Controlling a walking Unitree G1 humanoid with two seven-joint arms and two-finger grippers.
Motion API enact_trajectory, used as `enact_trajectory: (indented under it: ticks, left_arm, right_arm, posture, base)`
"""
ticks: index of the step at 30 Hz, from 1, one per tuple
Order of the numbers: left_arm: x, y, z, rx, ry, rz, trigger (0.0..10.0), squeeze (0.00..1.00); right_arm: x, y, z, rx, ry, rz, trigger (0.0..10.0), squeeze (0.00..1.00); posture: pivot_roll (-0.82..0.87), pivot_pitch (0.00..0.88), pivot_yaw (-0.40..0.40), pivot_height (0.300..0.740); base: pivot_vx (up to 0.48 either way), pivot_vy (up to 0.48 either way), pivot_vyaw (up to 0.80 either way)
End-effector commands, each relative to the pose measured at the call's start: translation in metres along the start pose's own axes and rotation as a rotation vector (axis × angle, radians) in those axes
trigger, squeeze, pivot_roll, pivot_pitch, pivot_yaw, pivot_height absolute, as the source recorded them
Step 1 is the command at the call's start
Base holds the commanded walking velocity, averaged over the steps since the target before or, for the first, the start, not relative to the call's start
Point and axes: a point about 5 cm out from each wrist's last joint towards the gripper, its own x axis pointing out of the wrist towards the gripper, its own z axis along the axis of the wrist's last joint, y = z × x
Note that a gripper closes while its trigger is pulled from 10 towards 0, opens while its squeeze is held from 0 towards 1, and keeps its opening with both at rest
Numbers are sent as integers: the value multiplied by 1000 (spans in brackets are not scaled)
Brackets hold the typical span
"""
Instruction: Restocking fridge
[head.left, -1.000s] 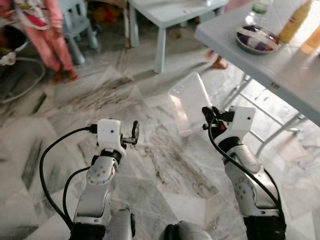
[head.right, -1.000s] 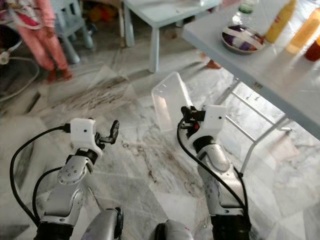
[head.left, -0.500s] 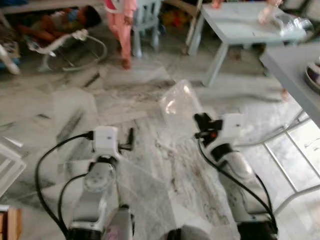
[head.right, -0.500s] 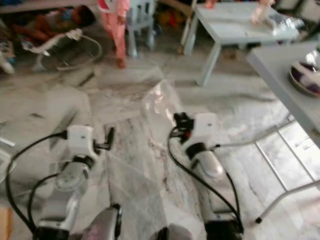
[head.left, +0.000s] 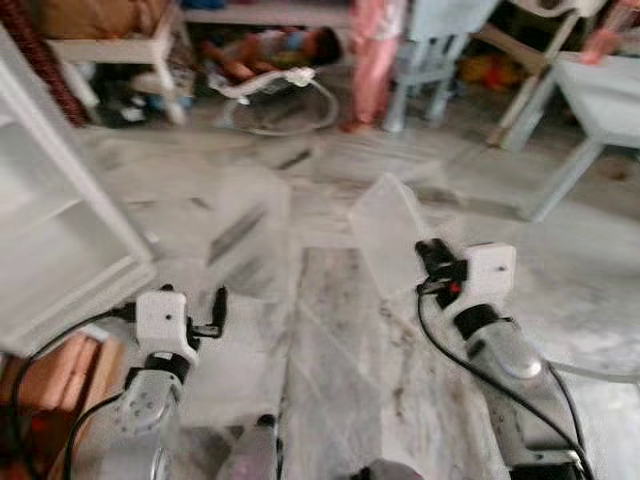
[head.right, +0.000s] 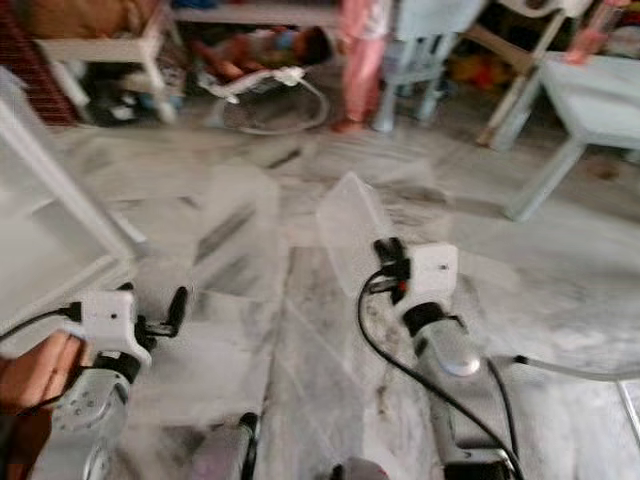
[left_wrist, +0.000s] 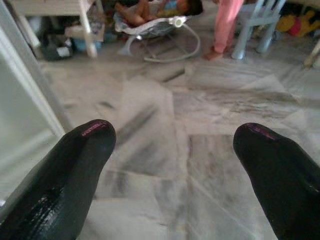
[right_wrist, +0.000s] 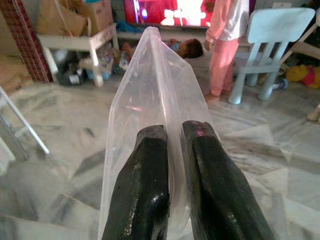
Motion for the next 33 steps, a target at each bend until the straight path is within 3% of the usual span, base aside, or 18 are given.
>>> enact_trajectory:
  ticks: [1, 10, 13, 15, 20, 25, 33]
  left_arm:
    - [0, 5, 5, 3, -26, -14, 10000, 0]
    - [33, -11, 28, 19, -108, -61, 10000, 0]
    - [36, -14, 29, 39, -109, -72, 10000, 0]
    - [34, -18, 25, 3, -91, -143, 10000, 0]
    - [32, -9, 16, 38, -67, -93, 10000, 0]
    - [41, -17, 25, 67, -92, -137, 10000, 0]
    - [43, -23, 24, 22, -96, -128, 10000, 0]
  right_arm:
    - [0, 1, 3, -3, -28, 0, 10000, 0]
    - [14, 19, 2, -3, -55, 48, 10000, 0]
    - [16, 18, 2, 0, -56, 47, 10000, 0]
    - [17, 16, 0, -4, -52, 39, 10000, 0]
    - [17, 21, -3, 9, -50, 41, 10000, 0]
    - [23, 34, 0, -18, -66, 111, 10000, 0]
    - [26, 30, 1, -14, -64, 115, 10000, 0]
  posture:
    - [136, 42, -54, 740]
    - [128, 32, -34, 740]
    - [127, 37, -36, 740]
    - [128, 40, -37, 740]
    - [131, 39, -33, 740]
    - [126, 30, -30, 740]
    - [120, 45, -41, 740]
  base:
    - [0, 0, 769]
    - [0, 0, 763]
    - [0, 0, 763]
    - [0, 0, 759]
    - [0, 0, 760]
    - [0, 0, 761]
    - [0, 0, 762]
